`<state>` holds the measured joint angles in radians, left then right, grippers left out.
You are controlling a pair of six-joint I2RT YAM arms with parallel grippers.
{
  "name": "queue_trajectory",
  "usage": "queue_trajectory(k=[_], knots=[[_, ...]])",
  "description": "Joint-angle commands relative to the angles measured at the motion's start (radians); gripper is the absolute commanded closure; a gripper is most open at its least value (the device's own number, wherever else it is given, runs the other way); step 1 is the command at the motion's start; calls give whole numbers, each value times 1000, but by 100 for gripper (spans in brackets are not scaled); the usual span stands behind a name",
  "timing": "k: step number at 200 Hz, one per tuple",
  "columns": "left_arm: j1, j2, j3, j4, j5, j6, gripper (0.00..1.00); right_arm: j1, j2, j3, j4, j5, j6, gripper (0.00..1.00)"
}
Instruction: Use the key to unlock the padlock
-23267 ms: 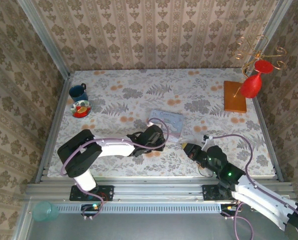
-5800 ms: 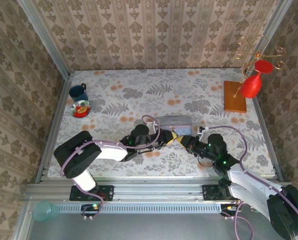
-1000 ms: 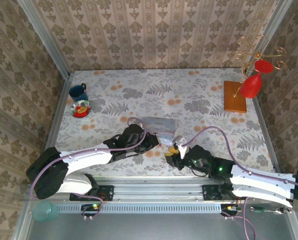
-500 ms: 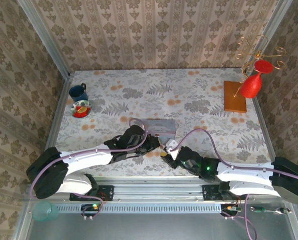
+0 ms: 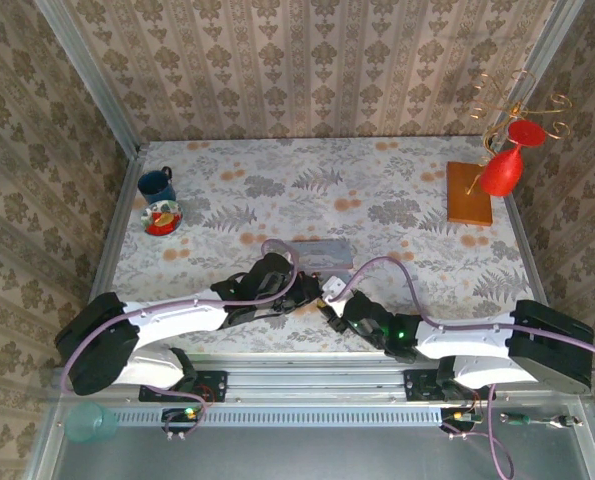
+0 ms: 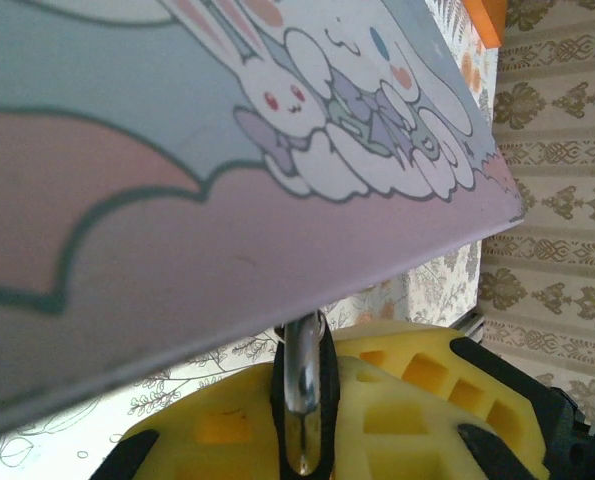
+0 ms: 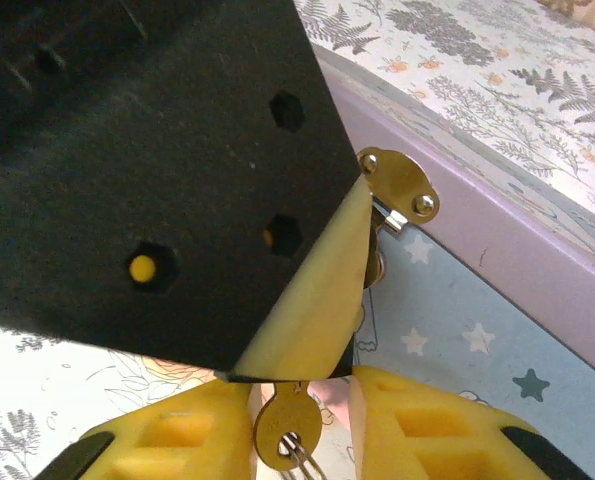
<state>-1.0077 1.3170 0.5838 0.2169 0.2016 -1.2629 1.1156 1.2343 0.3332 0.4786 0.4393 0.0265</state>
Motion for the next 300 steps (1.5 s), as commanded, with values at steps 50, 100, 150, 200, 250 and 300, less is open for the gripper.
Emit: queue_trajectory(k=[50,100,150,200,250,300], knots=[[-11,27,44,75,25,4,100,9,-7,-5,82,138,129,85],[-2,45,40,62,10,24,100,9,-57,-19,51,23,482,89],[3,50,76,6,3,69,100,9,-45,-57,56,-77,639,90],[24,57,76,-54,-27,114,100,0,-49,-2,-96,-81,634,78],[36,90,149,-254,-93,241,100,-15,-150,-52,-160,-42,680,52],[36,163,167,-375,-209,309,100,-164,-340,-84,-464,-42,928,39]])
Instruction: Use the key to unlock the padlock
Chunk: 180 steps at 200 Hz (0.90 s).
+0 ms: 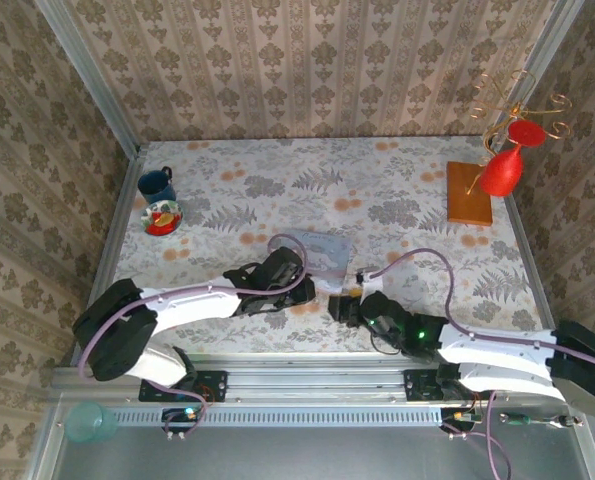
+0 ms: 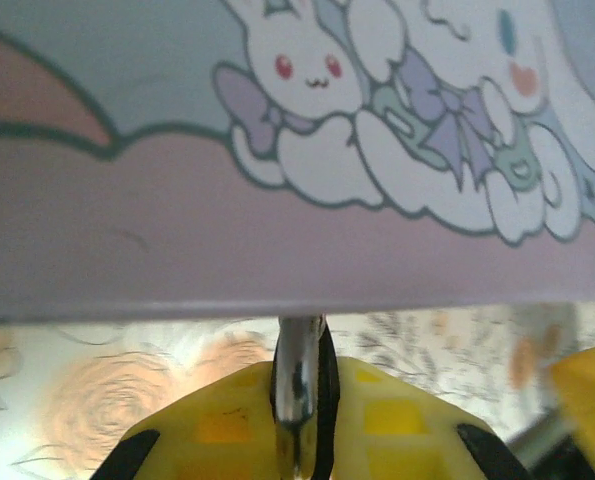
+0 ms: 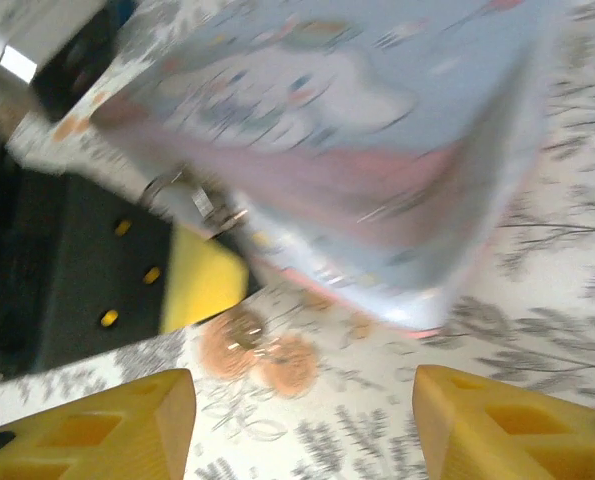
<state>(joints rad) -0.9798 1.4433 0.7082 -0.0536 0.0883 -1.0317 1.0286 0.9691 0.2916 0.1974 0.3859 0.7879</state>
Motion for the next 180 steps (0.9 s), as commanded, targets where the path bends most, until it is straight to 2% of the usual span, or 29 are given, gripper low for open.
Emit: queue_trajectory(k=[1,19,54,85,114,141,163,180], knots=[[9,38,44,-106,-97,79,100,-80,-80,-45,-183,8,171,38],[7,67,67,-148,-109,85,98,-124,-149,-92,-182,-17,224,38],[-12,119,86,-170,-124,84,90,-131,-213,-118,-219,-6,229,37],[-32,108,87,-169,-145,86,67,-131,-207,-104,-217,-45,200,37],[-35,2,69,-190,-197,128,53,-131,-187,-77,-198,-93,153,37],[-21,-162,29,-207,-260,229,43,-128,-130,-39,-155,-155,123,37],[46,-311,-32,-210,-266,311,37,-110,-47,10,-85,-222,96,37],[152,-400,-69,-210,-198,368,33,-74,38,67,-45,-240,74,37]])
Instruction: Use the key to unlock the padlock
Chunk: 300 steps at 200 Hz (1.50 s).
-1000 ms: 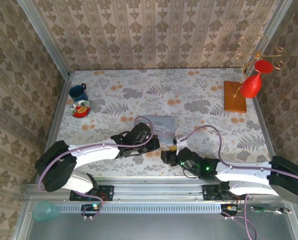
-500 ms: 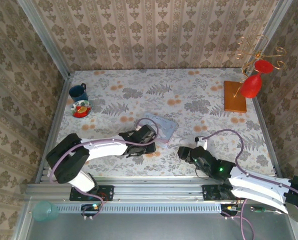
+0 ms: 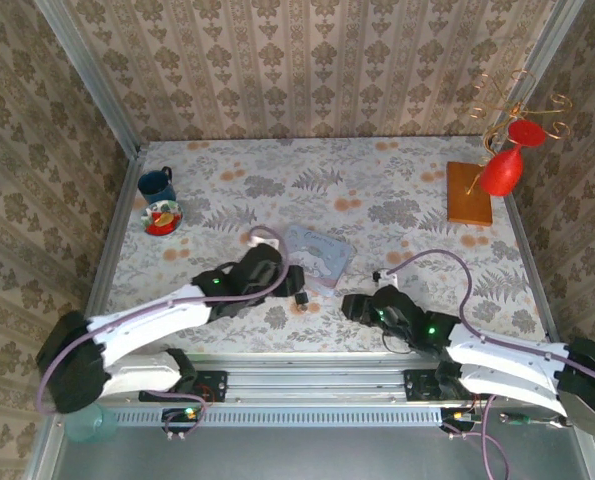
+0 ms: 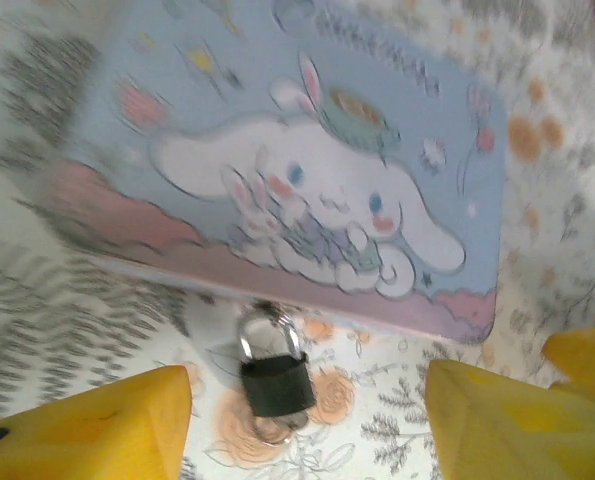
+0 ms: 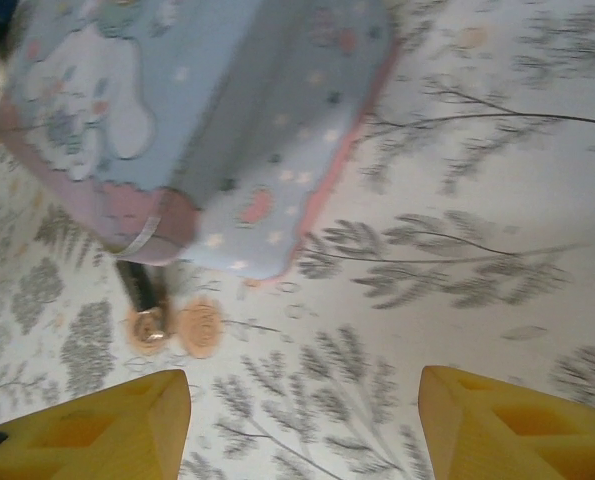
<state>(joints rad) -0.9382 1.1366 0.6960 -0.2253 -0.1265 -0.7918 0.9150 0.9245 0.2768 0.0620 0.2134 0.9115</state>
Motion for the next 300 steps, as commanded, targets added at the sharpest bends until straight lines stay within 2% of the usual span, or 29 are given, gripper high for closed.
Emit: queue_trajectory(k=[1,20,41,60,88,124,177,241,300], knots=[[117,-96,-59,-39,22,132,33,42,90,86,93,-68,-50,37],[243,-132,-57,-46,121,181,30,83,205,161,118,-78,-73,38],[382,-92,-29,-30,290,209,29,102,332,240,121,-85,-72,39],[440,-20,19,-17,389,252,29,104,409,262,156,-77,-53,40],[452,112,102,-26,443,318,27,104,499,298,141,-61,-41,40],[448,261,133,67,516,292,27,98,581,338,130,-59,-39,41],[431,394,168,91,527,288,28,49,701,396,151,-106,-58,46],[421,418,126,73,482,270,30,27,788,443,136,-124,-70,62],[393,401,74,56,413,221,33,22,738,431,74,-67,-65,87]])
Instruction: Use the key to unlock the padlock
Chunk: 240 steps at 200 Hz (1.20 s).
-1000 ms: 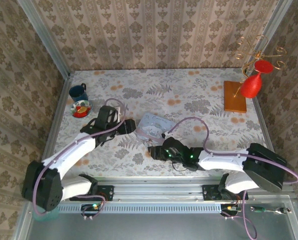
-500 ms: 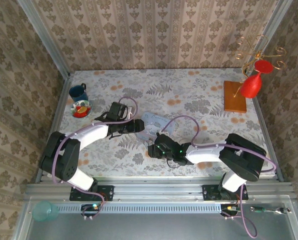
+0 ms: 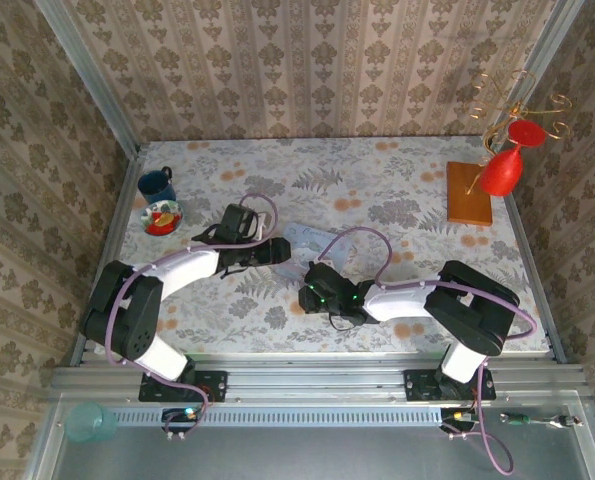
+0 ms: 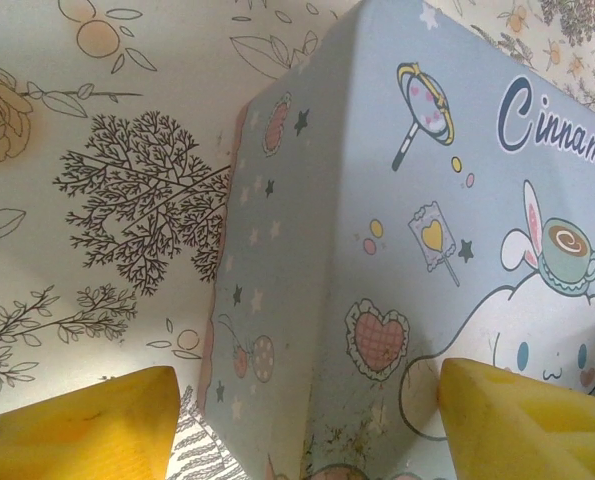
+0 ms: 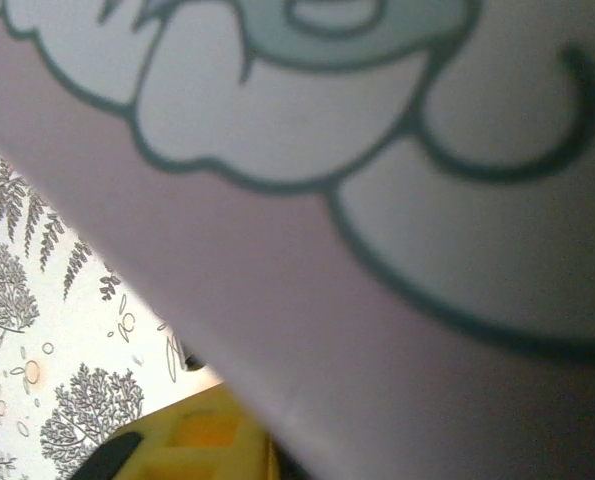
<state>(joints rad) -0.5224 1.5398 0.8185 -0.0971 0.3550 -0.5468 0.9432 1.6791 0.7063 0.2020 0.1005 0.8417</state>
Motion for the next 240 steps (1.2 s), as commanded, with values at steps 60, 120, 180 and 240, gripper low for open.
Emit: queue_trajectory(k=[60,120,180,240], knots=[[-107,-58,-127,-97,-188,-127,34,-5,-93,-4,-200,112,5,82],[-235,-126,-168,-101,-275,-229,37,-27,-173,-92,-167,116,131,80],[-389,-114,-117,-116,-301,-283,38,-100,-315,-200,-85,102,283,78],[-422,-63,-47,-109,-259,-289,38,-201,-357,-175,-87,2,296,75]])
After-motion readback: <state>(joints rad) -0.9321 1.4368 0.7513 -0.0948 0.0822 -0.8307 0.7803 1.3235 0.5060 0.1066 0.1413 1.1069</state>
